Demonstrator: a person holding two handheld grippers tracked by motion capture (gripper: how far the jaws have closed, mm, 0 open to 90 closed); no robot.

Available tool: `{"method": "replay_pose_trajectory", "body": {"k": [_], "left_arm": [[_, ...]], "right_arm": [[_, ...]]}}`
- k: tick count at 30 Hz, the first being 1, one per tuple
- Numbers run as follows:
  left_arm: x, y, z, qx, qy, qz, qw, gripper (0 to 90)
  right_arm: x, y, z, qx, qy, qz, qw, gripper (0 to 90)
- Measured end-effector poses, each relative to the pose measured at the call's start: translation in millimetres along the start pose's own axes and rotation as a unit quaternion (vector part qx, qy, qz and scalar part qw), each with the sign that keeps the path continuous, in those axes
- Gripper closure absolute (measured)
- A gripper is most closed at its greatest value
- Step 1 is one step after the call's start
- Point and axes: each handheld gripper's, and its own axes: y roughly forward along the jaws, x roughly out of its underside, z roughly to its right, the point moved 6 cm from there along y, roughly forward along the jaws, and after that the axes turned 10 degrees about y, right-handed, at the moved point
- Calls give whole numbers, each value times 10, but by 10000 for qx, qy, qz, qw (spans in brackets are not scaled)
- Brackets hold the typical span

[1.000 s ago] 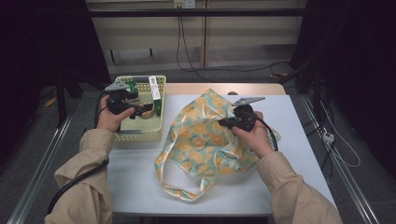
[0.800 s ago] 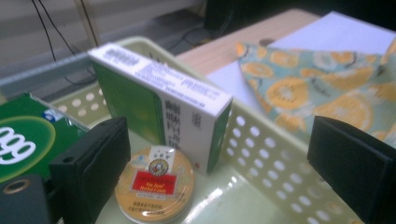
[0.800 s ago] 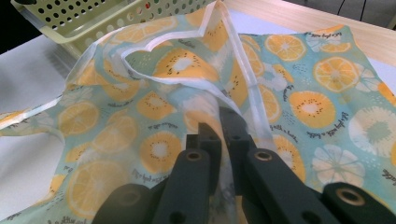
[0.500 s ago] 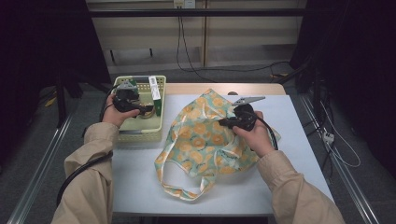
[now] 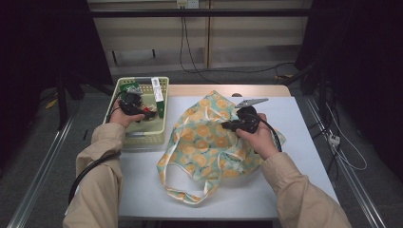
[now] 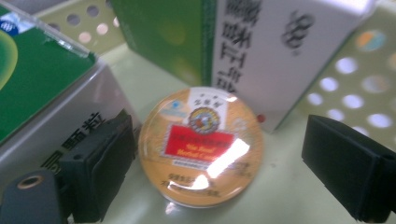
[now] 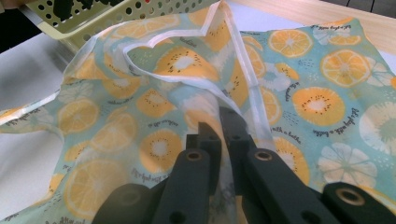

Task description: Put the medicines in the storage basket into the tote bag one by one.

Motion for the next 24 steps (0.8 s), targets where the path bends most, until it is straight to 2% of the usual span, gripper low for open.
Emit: {"method": "replay_pose_trajectory", "body": {"k": [1,3,4,5,7,10,11,12,14,16,17,18,20,21,24], "left_arm": [[2,8,-14,-29,47,-35,10000,97],[1,40,-12,47,-56,-45,10000,99],[10,56,-17,75,6,-128,9999,97],[17,78,-14,4,57,-157,9999,98],[20,97,-19,-14,221,-273,9994,106],[14,145,-16,-8,64,-263,9996,121],[29,150,-21,28,103,-374,9992,121],[33,174,-13,22,3,-365,9993,130],[58,190,-40,-37,26,-497,9988,149],[76,206,-45,32,-31,-580,9983,160],[89,211,-58,-32,-7,-653,9979,162],[97,213,-57,96,-80,-698,9975,169],[98,216,-57,71,-133,-698,9974,181],[99,216,-61,-15,-171,-716,9973,199],[104,200,-56,-5,-199,-782,9967,203]], "right_arm": [[2,0,1,3,-5,-10,10000,895],[-1,-4,1,-3,-9,-2,10000,894],[-4,-8,1,-11,-4,11,10000,895],[-6,-13,2,-8,6,7,10000,895],[-7,-19,4,-8,4,3,10000,894],[1,-16,10,-12,-7,-24,10000,894],[4,-13,13,-7,6,-36,10000,895],[5,-11,13,-5,14,-43,10000,894],[3,-8,7,-16,11,-35,10000,894],[-1,-7,-3,-33,-11,-25,10000,894],[2,-7,-6,-38,-5,-39,10000,895],[4,-6,-7,-38,-11,-42,10000,894],[7,-3,-2,-12,-24,-64,10000,894],[7,-6,-1,0,-14,-64,10000,895],[8,-14,-1,1,-5,-60,10000,895]]}}
